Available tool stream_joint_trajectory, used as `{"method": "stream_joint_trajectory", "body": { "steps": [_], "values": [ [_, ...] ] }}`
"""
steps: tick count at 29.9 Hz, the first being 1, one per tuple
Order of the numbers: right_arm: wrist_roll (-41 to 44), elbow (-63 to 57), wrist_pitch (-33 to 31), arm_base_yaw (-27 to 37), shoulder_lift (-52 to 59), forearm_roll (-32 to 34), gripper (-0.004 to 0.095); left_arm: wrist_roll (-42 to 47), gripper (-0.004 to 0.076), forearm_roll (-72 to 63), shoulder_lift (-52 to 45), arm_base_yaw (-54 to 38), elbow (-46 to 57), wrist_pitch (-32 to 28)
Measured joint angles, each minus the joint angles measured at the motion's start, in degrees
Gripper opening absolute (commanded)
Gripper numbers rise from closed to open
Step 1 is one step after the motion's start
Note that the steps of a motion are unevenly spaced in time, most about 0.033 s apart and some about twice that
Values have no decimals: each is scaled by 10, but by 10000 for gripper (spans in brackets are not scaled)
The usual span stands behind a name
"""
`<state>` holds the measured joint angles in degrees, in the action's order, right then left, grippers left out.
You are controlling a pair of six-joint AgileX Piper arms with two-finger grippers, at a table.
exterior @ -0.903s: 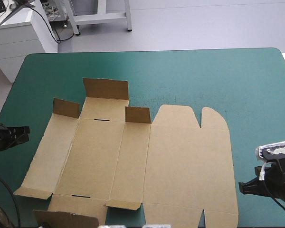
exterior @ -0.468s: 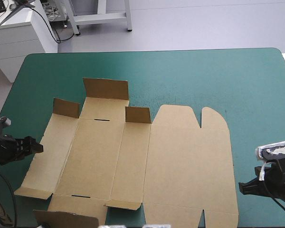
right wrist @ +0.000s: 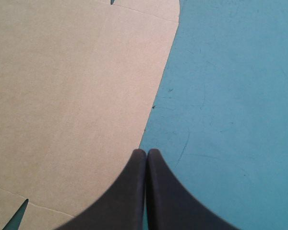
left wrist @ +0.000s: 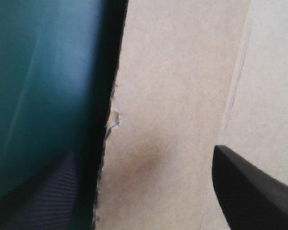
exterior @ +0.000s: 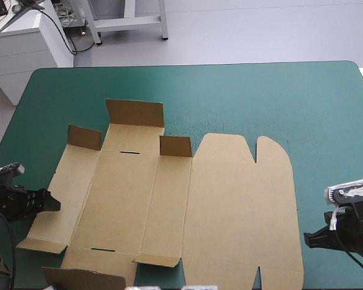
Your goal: Fold the box
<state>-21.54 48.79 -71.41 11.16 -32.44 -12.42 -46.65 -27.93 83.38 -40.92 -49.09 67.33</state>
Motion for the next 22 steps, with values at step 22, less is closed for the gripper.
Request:
{"method": "stream_joint_trajectory", "body": {
  "steps": [22],
  "values": [
    [-3,-54,8,0,0,0,-19,0,544,-51,24,95,20,8]
  ]
}}
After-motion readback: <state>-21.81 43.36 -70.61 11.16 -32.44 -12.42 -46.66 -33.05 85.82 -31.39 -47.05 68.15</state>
